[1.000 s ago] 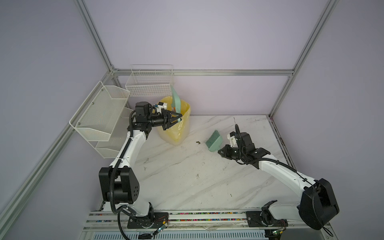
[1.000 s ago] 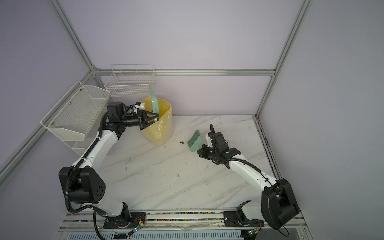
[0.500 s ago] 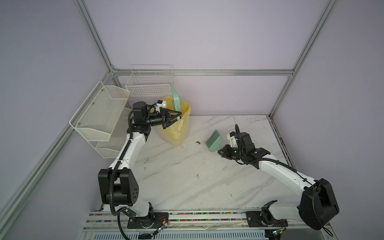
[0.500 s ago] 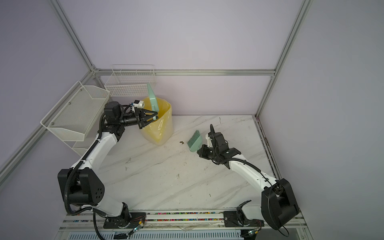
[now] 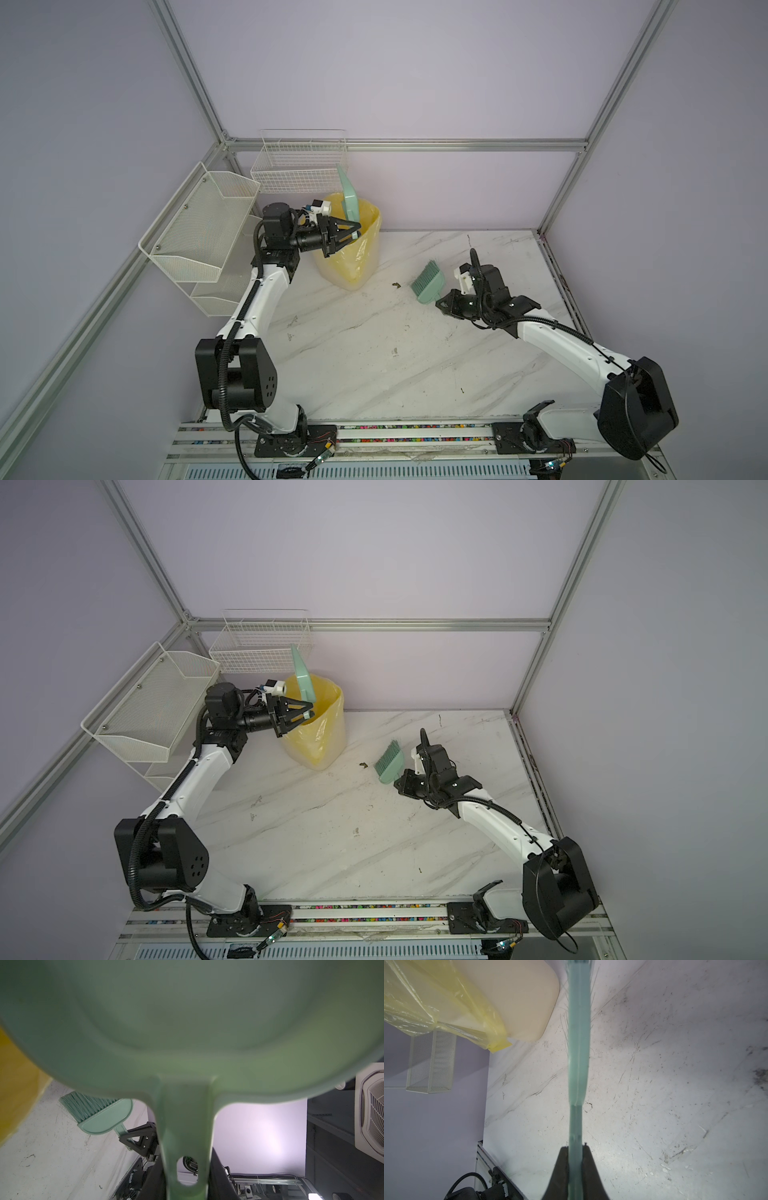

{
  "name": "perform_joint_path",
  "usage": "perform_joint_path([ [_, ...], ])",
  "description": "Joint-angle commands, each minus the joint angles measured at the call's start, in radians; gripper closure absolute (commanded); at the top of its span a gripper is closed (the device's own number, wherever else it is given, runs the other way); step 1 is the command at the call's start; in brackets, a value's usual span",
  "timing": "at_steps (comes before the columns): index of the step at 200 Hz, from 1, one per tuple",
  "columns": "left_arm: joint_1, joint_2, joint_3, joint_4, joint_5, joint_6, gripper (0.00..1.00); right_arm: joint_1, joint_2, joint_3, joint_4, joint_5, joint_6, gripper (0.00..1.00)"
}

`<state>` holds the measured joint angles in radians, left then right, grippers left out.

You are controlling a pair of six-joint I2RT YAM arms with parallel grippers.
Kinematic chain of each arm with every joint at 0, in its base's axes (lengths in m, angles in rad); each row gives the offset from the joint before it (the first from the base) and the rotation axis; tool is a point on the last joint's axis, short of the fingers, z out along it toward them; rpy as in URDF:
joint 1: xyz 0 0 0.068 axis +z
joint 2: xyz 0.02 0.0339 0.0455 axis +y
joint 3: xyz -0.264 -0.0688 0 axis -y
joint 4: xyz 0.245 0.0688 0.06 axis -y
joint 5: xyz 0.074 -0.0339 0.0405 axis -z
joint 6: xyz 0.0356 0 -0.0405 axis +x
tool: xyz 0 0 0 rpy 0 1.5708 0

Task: Sweep away the paper scraps from the table
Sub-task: 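Tip the dustpan over the bin with the left gripper to empty scraps, then bring the empty dustpan down beside the bin with the left gripper while right brush approaches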

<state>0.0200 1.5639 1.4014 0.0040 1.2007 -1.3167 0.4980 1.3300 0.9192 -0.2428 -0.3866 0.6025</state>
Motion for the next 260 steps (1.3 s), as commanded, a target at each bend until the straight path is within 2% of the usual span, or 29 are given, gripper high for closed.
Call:
perform_joint_path([
  [1,0.010,-0.057,-0.039,0.051,0.027,0.002,1.00,-0.006,-0.006,0.026,0.028,-0.010,0.016,1.00],
  [44,0.009,-0.078,-0.039,0.004,0.022,0.040,1.00,-0.005,-0.004,0.026,0.033,-0.015,0.022,1.00],
  [84,0.009,-0.099,0.055,-0.340,-0.045,0.287,1.00,-0.005,0.003,0.043,0.030,-0.026,0.025,1.00],
  [130,-0.020,-0.132,0.114,-0.507,-0.131,0.407,1.00,-0.036,-0.019,0.064,0.008,-0.005,0.024,1.00],
  [165,-0.137,-0.107,0.261,-0.768,-0.285,0.593,1.00,-0.107,-0.048,0.067,0.007,-0.035,0.020,1.00],
  [190,-0.251,-0.059,0.368,-0.926,-0.440,0.699,1.00,-0.167,-0.071,0.073,0.005,-0.084,0.027,1.00],
  [230,-0.451,0.053,0.502,-1.079,-0.635,0.806,1.00,-0.243,-0.129,0.081,0.005,-0.101,0.040,1.00],
  [260,-0.560,0.157,0.588,-1.183,-0.784,0.856,1.00,-0.284,-0.192,0.092,0.002,-0.054,0.042,1.00],
])
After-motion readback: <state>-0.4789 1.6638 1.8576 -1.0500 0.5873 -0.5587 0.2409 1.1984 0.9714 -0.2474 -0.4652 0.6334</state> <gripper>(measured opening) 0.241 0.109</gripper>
